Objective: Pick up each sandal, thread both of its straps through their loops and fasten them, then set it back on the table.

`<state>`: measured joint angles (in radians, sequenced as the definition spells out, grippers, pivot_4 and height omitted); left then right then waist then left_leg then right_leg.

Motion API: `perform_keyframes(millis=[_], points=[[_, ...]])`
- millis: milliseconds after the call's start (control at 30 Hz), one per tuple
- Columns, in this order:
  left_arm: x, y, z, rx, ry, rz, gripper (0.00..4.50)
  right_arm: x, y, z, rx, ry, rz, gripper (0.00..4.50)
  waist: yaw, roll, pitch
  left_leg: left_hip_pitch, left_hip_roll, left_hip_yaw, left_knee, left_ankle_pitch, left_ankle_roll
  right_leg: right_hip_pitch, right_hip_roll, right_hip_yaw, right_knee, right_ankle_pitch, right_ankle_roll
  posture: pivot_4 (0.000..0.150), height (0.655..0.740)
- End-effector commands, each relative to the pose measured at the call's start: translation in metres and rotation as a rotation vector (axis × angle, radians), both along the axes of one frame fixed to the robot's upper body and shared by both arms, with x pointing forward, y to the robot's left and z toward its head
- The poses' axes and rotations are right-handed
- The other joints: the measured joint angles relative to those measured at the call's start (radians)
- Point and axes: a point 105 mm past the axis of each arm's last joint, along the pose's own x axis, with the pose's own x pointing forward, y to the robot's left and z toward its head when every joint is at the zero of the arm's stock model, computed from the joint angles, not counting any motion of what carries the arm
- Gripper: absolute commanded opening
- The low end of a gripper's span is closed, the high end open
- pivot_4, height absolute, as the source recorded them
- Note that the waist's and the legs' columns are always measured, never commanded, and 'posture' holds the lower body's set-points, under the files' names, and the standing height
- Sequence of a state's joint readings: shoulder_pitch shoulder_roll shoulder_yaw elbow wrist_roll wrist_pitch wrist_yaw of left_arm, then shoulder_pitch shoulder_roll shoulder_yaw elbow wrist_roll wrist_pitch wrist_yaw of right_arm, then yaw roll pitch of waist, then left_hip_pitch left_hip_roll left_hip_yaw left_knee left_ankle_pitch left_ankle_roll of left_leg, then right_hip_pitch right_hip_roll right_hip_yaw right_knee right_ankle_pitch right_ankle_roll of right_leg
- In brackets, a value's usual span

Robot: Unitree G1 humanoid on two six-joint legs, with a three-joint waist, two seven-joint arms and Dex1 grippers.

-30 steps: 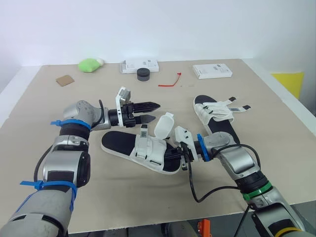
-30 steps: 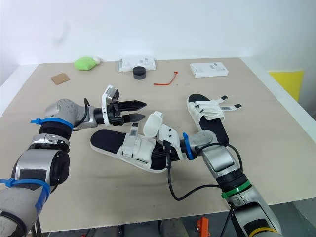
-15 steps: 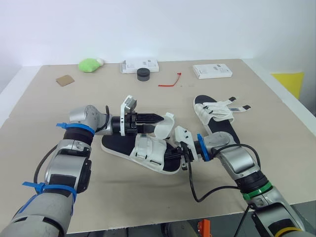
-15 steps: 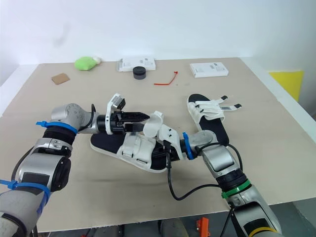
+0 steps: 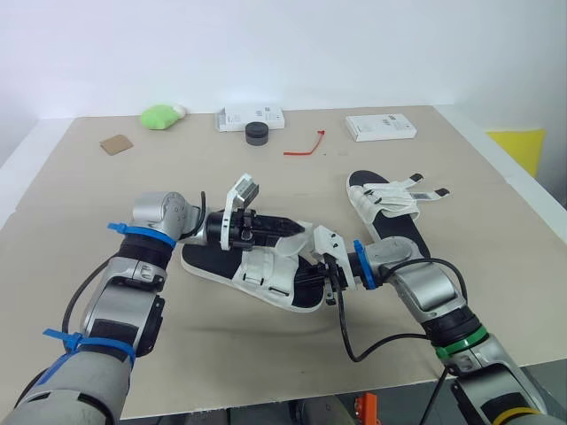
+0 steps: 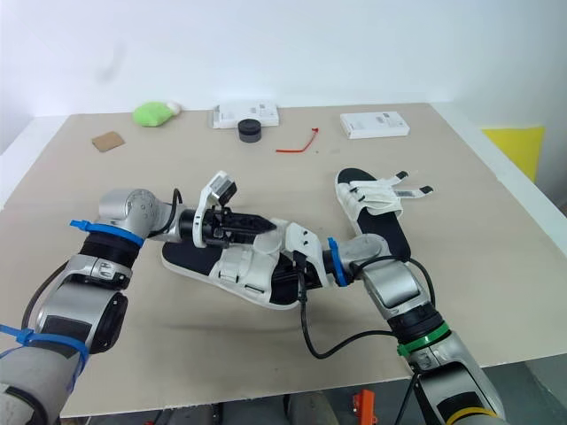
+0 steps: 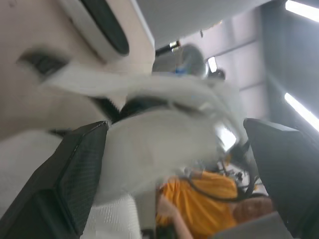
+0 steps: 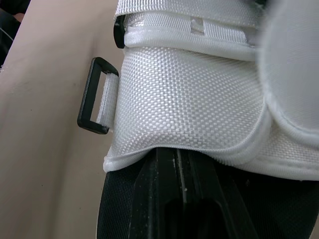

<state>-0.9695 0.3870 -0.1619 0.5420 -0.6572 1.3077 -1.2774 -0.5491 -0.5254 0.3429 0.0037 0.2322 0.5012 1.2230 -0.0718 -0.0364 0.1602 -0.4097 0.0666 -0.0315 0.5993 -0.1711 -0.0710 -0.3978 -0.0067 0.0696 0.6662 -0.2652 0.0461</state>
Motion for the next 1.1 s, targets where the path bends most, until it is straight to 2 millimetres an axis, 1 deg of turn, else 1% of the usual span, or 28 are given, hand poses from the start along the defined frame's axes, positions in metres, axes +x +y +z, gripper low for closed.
perform_keyframes(millis=[33,133,300,467,567,667,767,833,967,1100], points=[[-0.006,-0.005,-0.007,0.049,-0.116,-0.062,4.49,-0.005,-0.004,-0.022,-0.05,0.083,-0.024,0.0,0.0,0.0,0.0,0.0,0.0,0.0,0.0,0.0,0.0,0.0,0.0,0.0,0.0,0.0,0.0,0.15,0.74],[-0.007,-0.005,-0.013,0.076,-0.206,-0.086,4.49,-0.005,-0.004,-0.021,-0.049,0.083,-0.024,0.0,0.0,0.0,0.0,0.001,0.0,0.0,0.001,0.0,0.0,0.001,0.0,0.0,0.0,0.0,0.0,0.15,0.74],[-0.016,-0.007,-0.007,0.06,-0.25,-0.131,4.49,-0.006,-0.005,-0.022,-0.05,0.085,-0.028,0.0,0.001,0.0,0.0,0.001,0.0,0.0,0.001,0.0,0.0,0.002,0.0,0.0,0.0,0.0,0.0,0.15,0.74],[-0.041,-0.006,-0.002,0.059,-0.281,-0.241,4.49,-0.007,-0.005,-0.023,-0.048,0.089,-0.032,0.0,0.001,0.0,0.0,0.001,0.0,0.0,0.001,-0.001,0.002,0.001,0.0,0.001,0.0,-0.001,-0.001,0.15,0.74],[-0.05,-0.001,-0.001,0.076,-0.269,-0.282,4.49,-0.006,-0.005,-0.023,-0.048,0.088,-0.032,0.0,0.001,0.0,0.0,0.001,0.0,0.0,0.001,-0.002,0.003,0.001,0.0,0.001,0.0,-0.002,-0.001,0.15,0.74],[-0.057,0.003,0.01,0.061,-0.221,-0.303,4.49,-0.006,-0.004,-0.023,-0.046,0.089,-0.029,0.0,0.0,0.0,0.0,0.001,0.0,0.0,0.001,-0.002,0.003,0.001,0.0,0.001,0.0,-0.002,-0.001,0.15,0.74],[-0.055,0.005,0.016,0.054,-0.168,-0.277,4.49,-0.006,-0.003,-0.024,-0.049,0.088,-0.025,0.0,0.0,0.0,0.0,0.001,0.0,0.0,0.001,-0.002,0.003,0.002,0.0,0.001,0.0,-0.002,-0.001,0.15,0.74],[-0.044,0.001,0.015,0.062,-0.091,-0.206,4.49,-0.006,-0.002,-0.024,-0.048,0.087,-0.025,0.0,0.0,0.0,0.0,0.001,0.0,0.0,0.001,-0.002,0.003,0.002,0.0,0.001,0.0,-0.002,-0.001,0.15,0.74],[-0.026,-0.008,-0.001,0.113,0.0,-0.089,4.49,-0.005,-0.001,-0.024,-0.045,0.084,-0.027,0.0,0.0,0.0,0.0,0.002,0.0,0.0,0.002,-0.002,0.003,0.003,0.001,0.001,0.0,-0.001,-0.001,0.15,0.74],[-0.02,-0.017,-0.011,0.147,0.025,-0.05,4.49,-0.005,-0.002,-0.023,-0.044,0.08,-0.031,0.0,0.0,0.001,-0.001,0.003,0.0,-0.001,0.003,-0.002,0.003,0.005,0.001,0.001,0.0,-0.001,-0.001,0.15,0.74]])
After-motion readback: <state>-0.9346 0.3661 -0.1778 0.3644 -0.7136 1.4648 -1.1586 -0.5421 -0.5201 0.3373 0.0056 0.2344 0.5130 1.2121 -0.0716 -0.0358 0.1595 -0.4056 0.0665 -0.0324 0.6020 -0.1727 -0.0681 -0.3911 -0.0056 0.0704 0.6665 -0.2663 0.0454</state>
